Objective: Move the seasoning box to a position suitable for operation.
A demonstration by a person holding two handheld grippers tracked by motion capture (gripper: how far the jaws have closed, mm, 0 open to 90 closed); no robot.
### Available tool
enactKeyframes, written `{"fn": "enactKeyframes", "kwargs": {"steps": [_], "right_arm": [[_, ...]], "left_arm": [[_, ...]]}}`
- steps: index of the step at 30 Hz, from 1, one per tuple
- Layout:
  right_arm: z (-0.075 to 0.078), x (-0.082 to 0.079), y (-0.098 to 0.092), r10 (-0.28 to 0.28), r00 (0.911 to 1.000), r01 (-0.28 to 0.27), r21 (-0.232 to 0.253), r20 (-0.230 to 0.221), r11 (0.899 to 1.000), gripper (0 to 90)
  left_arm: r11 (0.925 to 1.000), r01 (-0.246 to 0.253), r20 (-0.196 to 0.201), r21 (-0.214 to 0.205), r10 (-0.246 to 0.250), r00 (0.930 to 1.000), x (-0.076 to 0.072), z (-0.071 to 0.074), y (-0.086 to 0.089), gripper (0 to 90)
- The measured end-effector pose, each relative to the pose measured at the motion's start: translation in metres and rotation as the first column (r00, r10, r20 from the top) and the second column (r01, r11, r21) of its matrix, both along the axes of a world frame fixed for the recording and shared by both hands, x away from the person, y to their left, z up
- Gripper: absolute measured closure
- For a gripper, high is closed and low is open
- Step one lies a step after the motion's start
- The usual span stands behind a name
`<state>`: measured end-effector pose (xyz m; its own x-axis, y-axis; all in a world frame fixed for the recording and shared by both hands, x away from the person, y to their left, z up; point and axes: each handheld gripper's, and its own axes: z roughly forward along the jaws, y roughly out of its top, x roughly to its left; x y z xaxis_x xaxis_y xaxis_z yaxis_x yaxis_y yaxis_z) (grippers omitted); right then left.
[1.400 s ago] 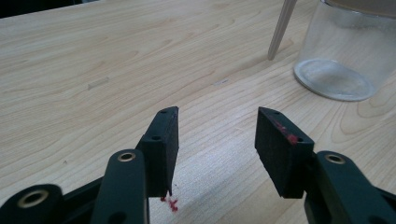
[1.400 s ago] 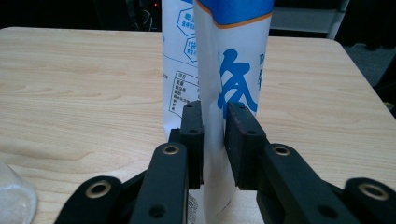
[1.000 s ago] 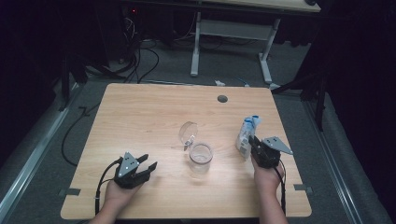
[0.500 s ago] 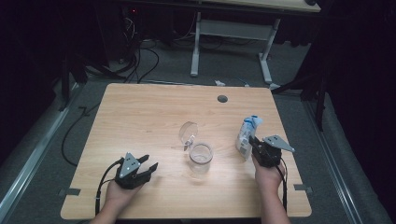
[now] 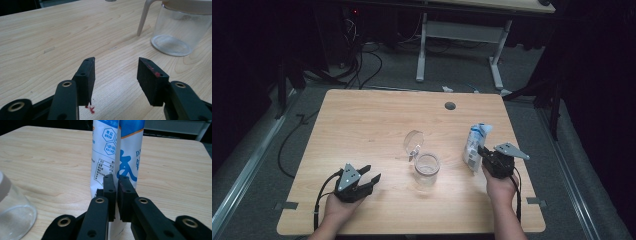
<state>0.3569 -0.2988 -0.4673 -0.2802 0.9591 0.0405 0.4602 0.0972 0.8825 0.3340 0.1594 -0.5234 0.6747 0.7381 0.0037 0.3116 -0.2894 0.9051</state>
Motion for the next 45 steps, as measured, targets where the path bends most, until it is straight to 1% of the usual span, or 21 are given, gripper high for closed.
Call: {"fn": "enactKeyframes", "kwargs": {"steps": [1, 2, 3, 5, 6, 7, 9, 10, 12, 13, 16, 17, 20, 23, 25, 30, 33, 38, 39, 42, 45], "right_arm": [[0.002, -0.001, 0.000, 0.014, 0.9999, -0.014, -0.005, -0.007, 1.000, 86.6], [0.002, -0.001, 0.000, 0.014, 0.9999, -0.014, -0.005, -0.007, 1.000, 86.6], [0.004, -0.004, 0.000, 0.027, 0.9994, -0.027, -0.003, -0.022, 1.000, 86.9], [0.008, -0.007, 0.000, 0.049, 0.9983, -0.049, -0.011, -0.033, 0.999, 87.1], [0.008, -0.007, 0.000, 0.049, 0.9983, -0.049, -0.011, -0.033, 0.999, 87.1], [0.010, -0.009, 0.000, 0.060, 0.9975, -0.060, -0.016, -0.039, 0.998, 87.1], [0.016, -0.016, 0.002, 0.089, 0.9946, -0.092, -0.045, -0.054, 0.995, 87.3], [0.017, -0.018, 0.002, 0.096, 0.9940, -0.099, -0.051, -0.053, 0.994, 87.3], [0.018, -0.020, 0.002, 0.098, 0.9935, -0.101, -0.048, -0.056, 0.994, 87.4], [0.021, -0.025, 0.001, 0.110, 0.9919, -0.113, -0.049, -0.064, 0.992, 87.4], [0.024, -0.029, 0.001, 0.119, 0.9908, -0.123, -0.059, -0.064, 0.991, 87.4], [0.026, -0.032, 0.002, 0.126, 0.9899, -0.130, -0.062, -0.064, 0.990, 87.4], [0.028, -0.034, 0.002, 0.132, 0.9892, -0.137, -0.070, -0.063, 0.988, 87.4], [0.031, -0.036, 0.002, 0.135, 0.9887, -0.139, -0.061, -0.065, 0.988, 87.5], [0.033, -0.038, 0.003, 0.143, 0.9870, -0.148, -0.076, -0.073, 0.986, 87.5], [0.036, -0.039, 0.004, 0.153, 0.9843, -0.160, -0.082, -0.088, 0.984, 87.5], [0.038, -0.042, 0.005, 0.168, 0.9804, -0.178, -0.100, -0.102, 0.979, 87.6], [0.039, -0.045, 0.005, 0.177, 0.9769, -0.189, -0.099, -0.120, 0.977, 87.7], [0.041, -0.046, 0.005, 0.187, 0.9742, -0.201, -0.112, -0.126, 0.973, 87.8], [0.044, -0.048, 0.005, 0.194, 0.9714, -0.210, -0.113, -0.137, 0.971, 87.8], [0.047, -0.050, 0.003, 0.208, 0.9645, -0.227, -0.109, -0.162, 0.968, 87.8]], "left_arm": [[1.0000, 0.001, 0.001, -0.001, -0.001, 1.0000, 0.000, 0.000, 0.000, 48.9], [1.0000, 0.001, 0.001, -0.001, -0.001, 1.0000, 0.000, 0.000, 0.000, 48.9], [1.0000, 0.003, 0.004, -0.002, -0.003, 1.0000, -0.001, 0.000, -0.001, 48.8], [1.0000, 0.006, 0.003, -0.002, -0.006, 1.0000, -0.001, 0.000, -0.001, 48.8], [1.0000, 0.006, 0.003, -0.002, -0.006, 1.0000, -0.001, 0.000, -0.001, 48.7], [1.0000, 0.006, 0.004, -0.004, -0.006, 1.0000, -0.001, 0.000, -0.002, 48.7], [0.9999, 0.009, 0.006, -0.005, -0.009, 0.9999, -0.001, 0.000, -0.002, 48.7], [0.9999, 0.009, 0.006, -0.005, -0.009, 0.9999, -0.001, 0.000, -0.002, 48.7], [0.9999, 0.011, 0.009, -0.003, -0.011, 0.9999, -0.001, 0.000, -0.003, 48.5], [0.9999, 0.012, 0.011, -0.002, -0.012, 0.9999, -0.002, 0.000, -0.004, 48.5], [0.9999, 0.014, 0.015, -0.006, -0.014, 0.9998, -0.002, 0.001, -0.004, 48.5], [0.9998, 0.017, 0.016, -0.006, -0.017, 0.9997, -0.003, 0.002, -0.003, 48.3], [0.9998, 0.018, 0.018, -0.009, -0.018, 0.9997, -0.003, 0.003, -0.003, 48.2], [0.9998, 0.017, 0.020, -0.011, -0.017, 0.9997, -0.003, 0.002, -0.003, 48.2], [0.9998, 0.017, 0.022, -0.010, -0.017, 0.9996, -0.003, 0.003, -0.002, 48.2], [0.9997, 0.016, 0.021, -0.017, -0.016, 0.9996, -0.002, 0.003, -0.001, 48.2], [0.9997, 0.019, 0.021, -0.017, -0.019, 0.9996, -0.002, 0.003, -0.002, 48.2], [0.9997, 0.019, 0.025, -0.015, -0.019, 0.9995, -0.003, 0.003, -0.002, 48.2], [0.9997, 0.019, 0.024, -0.015, -0.019, 0.9995, -0.002, 0.003, -0.002, 48.2], [0.9997, 0.019, 0.024, -0.013, -0.019, 0.9995, -0.002, 0.003, -0.002, 48.2], [0.9997, 0.020, 0.028, -0.011, -0.019, 0.9994, -0.002, 0.003, -0.002, 48.2]]}}
